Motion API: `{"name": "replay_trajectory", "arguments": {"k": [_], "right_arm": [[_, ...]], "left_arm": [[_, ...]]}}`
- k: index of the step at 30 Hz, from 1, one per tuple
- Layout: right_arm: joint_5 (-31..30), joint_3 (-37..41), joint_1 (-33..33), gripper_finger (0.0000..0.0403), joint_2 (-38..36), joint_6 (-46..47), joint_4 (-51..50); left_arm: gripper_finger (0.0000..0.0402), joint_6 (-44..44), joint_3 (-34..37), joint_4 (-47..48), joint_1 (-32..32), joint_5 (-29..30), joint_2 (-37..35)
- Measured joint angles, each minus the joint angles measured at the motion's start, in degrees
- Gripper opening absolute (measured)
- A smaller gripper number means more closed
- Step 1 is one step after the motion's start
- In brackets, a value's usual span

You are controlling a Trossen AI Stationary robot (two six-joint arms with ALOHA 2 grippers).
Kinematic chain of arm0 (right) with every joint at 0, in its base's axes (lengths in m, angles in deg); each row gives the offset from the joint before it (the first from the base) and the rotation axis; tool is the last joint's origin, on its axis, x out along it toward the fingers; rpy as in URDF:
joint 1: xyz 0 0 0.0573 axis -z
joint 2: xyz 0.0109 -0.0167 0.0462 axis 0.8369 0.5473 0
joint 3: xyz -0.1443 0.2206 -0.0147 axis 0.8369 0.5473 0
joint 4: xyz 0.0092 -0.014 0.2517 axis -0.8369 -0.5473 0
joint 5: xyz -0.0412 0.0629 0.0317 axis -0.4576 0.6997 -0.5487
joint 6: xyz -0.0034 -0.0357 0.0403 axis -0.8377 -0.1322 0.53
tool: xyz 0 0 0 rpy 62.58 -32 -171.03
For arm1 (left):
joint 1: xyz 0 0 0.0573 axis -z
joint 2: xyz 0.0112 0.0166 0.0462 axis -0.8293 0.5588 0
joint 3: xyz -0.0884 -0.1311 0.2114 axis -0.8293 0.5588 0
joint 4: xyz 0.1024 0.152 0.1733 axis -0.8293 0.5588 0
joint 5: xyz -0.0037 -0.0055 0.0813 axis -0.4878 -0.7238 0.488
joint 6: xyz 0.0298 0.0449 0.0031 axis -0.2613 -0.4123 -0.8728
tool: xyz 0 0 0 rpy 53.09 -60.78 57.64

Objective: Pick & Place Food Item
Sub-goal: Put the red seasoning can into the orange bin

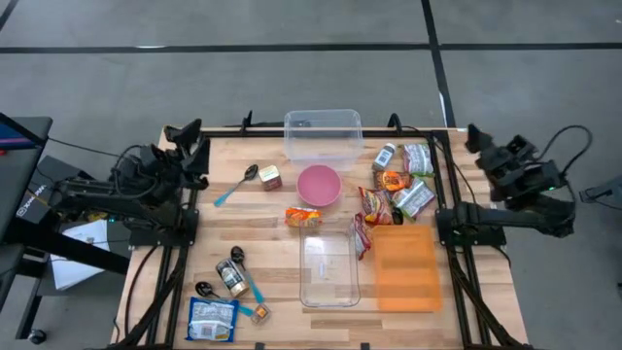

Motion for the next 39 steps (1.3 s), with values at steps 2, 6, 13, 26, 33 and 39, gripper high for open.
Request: {"name": "replay_trajectory", "arguments": {"k": [2,6,13,26,33,39], "right_arm": [[0.28,-4.29,0.0,0.026,1.37,-0.52,-4.81],[2.34,-11.56,0.0,0.026,5.74,-3.81,-11.69],[2.58,-21.11,0.0,0.026,14.29,-8.98,-19.79],[8.78,-29.37,0.0,0.026,21.73,-10.03,-23.93],[9.07,-29.83,0.0,0.026,21.71,-9.62,-24.13],[9.14,-29.83,0.0,0.026,21.73,-9.62,-24.08]], "left_arm": [[0.0296,-0.07,-4.05,6.88,0.0,2.74,1.19],[0.0296,-1.54,-12.91,19.13,-0.02,3.52,5.37],[0.0306,-3.38,-29.03,35.08,-0.02,7.39,16.61],[0.038,-8.95,-55.86,62.52,-3.96,11.83,33.69],[0.0394,-4.44,-57.44,78.1,-9.44,10.48,36.02],[0.0395,3.48,-55.06,92.35,-18.37,-2.74,38.82]]}}
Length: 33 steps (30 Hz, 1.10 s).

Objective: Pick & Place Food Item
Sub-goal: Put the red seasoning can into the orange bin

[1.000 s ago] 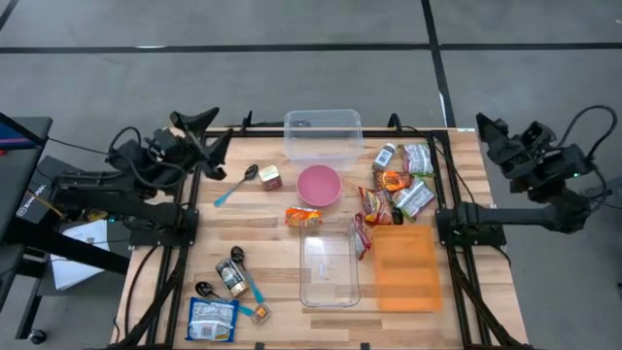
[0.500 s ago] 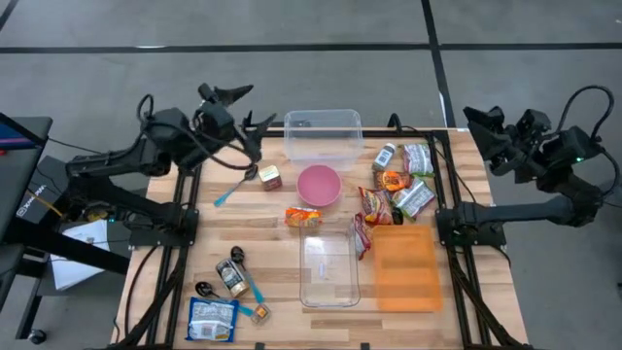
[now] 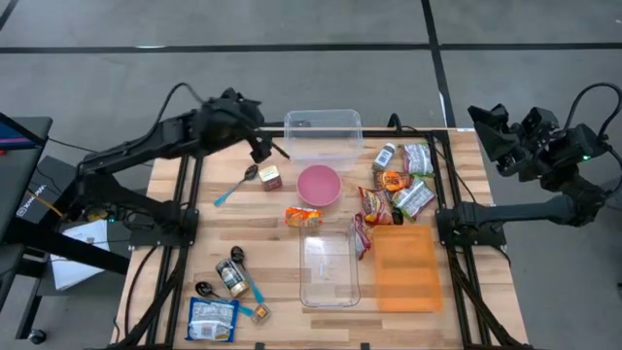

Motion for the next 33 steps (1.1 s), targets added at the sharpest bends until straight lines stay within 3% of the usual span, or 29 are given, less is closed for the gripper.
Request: {"name": "replay_trajectory", "arguments": {"k": [6,12,21,33], "right_arm": [[1.27,0.0,0.0,0.026,0.0,0.06,0.17],[2.48,0.0,0.0,0.026,0.0,0.2,0.17],[2.64,0.02,0.0,0.026,0.0,0.02,0.19],[2.61,0.02,0.0,0.026,0.0,0.02,-0.03]], "left_arm": [[0.0395,-0.36,6.74,4.72,-5.87,-12.28,2.39],[0.0395,-0.45,17.19,3.46,-8.97,-24.4,2.7],[0.0399,-0.24,32.66,-10.28,-8.78,-27.21,2.37],[0.04,0.11,39.39,-19.8,-11.43,-24.7,3.35]]}}
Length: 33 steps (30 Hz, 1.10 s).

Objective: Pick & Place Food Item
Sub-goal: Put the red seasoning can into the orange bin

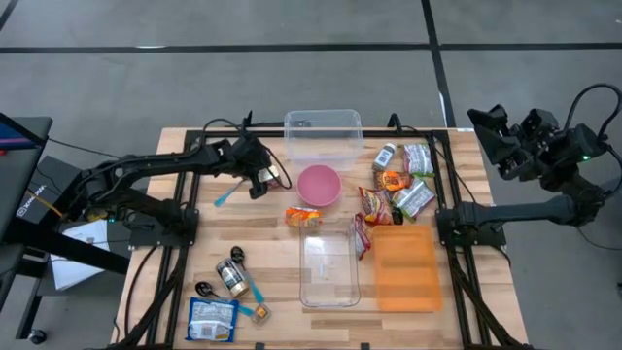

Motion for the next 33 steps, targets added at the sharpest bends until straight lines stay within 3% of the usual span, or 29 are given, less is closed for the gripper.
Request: {"name": "replay_trajectory", "arguments": {"k": [14,19,26,33], "right_arm": [[-0.07,0.0,0.0,0.026,-0.02,0.02,0.0],[-0.08,0.0,0.0,0.026,-0.02,0.19,-0.02],[-0.07,0.0,0.0,0.026,-0.02,0.16,-0.14],[-0.08,0.0,0.0,0.026,-0.02,0.15,-0.49]], "left_arm": [[0.0398,2.53,1.72,-5.4,-0.39,0.07,5.93],[0.038,2.79,1.72,-5.7,-0.39,0.07,6.03],[0.0315,5.25,1.72,-5.3,-0.39,0.09,6.01],[0.0209,5.88,1.72,-4.21,-0.39,0.15,5.97]]}}
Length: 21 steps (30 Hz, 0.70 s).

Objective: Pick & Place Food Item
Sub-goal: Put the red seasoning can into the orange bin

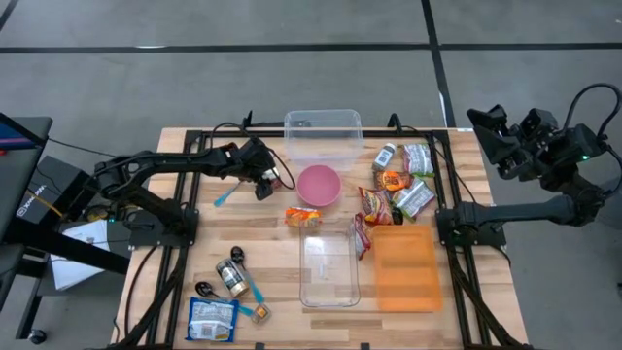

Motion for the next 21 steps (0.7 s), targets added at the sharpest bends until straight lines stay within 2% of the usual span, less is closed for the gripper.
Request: {"name": "replay_trajectory", "arguments": {"k": [8,12,16,21], "right_arm": [[-0.01,0.02,0.0,0.026,0.0,0.02,-0.09],[-0.01,0.02,0.0,0.026,0.0,0.41,0.05],[0.0,0.02,0.01,0.026,0.0,0.9,0.39],[0.01,0.02,0.0,0.026,0.0,0.92,0.55]], "left_arm": [[0.021,5.08,0.0,0.22,0.0,-0.68,-0.07],[0.021,7.52,0.02,3.02,0.16,-1.67,-2.67],[0.021,11.27,0.02,7.71,0.17,-1.95,-10.09],[0.021,20.0,0.02,10.68,0.17,-6.25,-23.0]]}}
